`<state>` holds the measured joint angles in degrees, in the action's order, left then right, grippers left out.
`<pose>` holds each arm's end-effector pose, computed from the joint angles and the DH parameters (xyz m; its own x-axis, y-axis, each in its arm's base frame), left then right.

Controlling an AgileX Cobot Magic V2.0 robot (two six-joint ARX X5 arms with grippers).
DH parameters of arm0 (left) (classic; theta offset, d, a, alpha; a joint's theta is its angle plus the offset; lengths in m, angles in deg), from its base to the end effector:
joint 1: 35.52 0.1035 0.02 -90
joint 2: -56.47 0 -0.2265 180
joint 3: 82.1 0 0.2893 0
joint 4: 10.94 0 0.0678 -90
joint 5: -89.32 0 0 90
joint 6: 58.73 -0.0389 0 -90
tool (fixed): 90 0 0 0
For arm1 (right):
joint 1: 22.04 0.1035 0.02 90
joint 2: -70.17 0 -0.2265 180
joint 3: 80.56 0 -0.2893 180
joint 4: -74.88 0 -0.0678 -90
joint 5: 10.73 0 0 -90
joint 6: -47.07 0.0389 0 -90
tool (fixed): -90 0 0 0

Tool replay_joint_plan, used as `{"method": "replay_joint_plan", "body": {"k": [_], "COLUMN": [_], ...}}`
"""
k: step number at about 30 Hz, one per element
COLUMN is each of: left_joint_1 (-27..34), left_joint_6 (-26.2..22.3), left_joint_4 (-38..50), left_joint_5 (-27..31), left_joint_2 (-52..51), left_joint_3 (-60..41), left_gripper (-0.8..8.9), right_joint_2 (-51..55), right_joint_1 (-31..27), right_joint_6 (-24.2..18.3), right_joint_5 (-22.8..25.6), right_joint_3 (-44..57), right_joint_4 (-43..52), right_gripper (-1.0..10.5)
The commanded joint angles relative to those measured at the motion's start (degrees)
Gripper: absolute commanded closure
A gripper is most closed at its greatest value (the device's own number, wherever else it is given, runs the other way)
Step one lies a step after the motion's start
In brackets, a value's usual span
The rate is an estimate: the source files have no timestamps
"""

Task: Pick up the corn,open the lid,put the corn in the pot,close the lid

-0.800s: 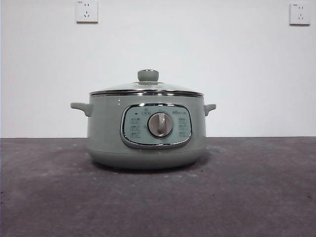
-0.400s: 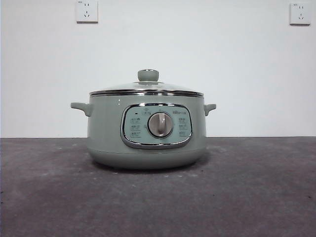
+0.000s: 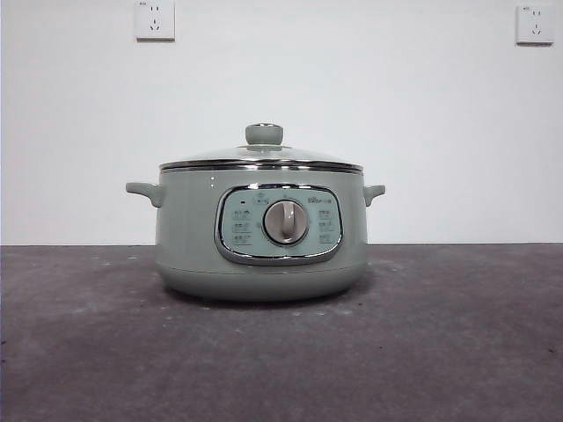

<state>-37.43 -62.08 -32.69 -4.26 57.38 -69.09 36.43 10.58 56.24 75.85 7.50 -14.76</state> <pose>0.1813 -0.0085 0.1499 0.9813 -0.0952 -0.1673 0.1044 0.9934 0.0472 0.0620 0.0424 0.4196 0.6852 0.5093 -0.5207 -0.5035 0.8477 0.1667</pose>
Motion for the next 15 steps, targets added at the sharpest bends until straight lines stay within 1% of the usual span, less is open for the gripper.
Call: {"method": "replay_joint_plan", "body": {"k": [1, 3, 5, 6, 9, 12, 15], "left_joint_1": [0.2, 0.2, 0.2, 0.2, 0.2, 0.2, 0.2], "left_joint_6": [0.3, 0.3, 0.3, 0.3, 0.3, 0.3, 0.3], "left_joint_4": [0.4, 0.4, 0.4, 0.4, 0.4, 0.4, 0.4], "left_joint_5": [0.2, 0.2, 0.2, 0.2, 0.2, 0.2, 0.2], "left_joint_2": [0.0, 0.0, 0.0, 0.0, 0.0, 0.0, 0.0], "left_joint_3": [-0.6, -0.6, -0.6, -0.6, -0.6, -0.6, -0.6], "left_gripper": [8.17, 8.17, 8.17, 8.17, 8.17, 8.17, 8.17], "right_joint_2": [0.1, 0.3, 0.7, 0.9, 2.6, 6.2, 10.9], "right_joint_1": [-0.1, -1.4, -4.4, -6.7, -13.5, -20.0, -24.4], "right_joint_6": [-0.4, -3.1, -4.4, -5.5, -8.7, -12.2, -12.9], "right_joint_5": [3.0, 7.1, 9.0, 9.0, 7.1, 3.1, 1.0], "right_joint_3": [0.3, 0.3, 0.3, 0.3, 1.5, 5.7, 13.2], "right_joint_4": [-1.5, -1.5, -1.5, -1.2, 3.3, 12.8, 23.3], "right_gripper": [9.5, 9.5, 9.5, 9.5, 9.5, 9.5, 9.5]}}
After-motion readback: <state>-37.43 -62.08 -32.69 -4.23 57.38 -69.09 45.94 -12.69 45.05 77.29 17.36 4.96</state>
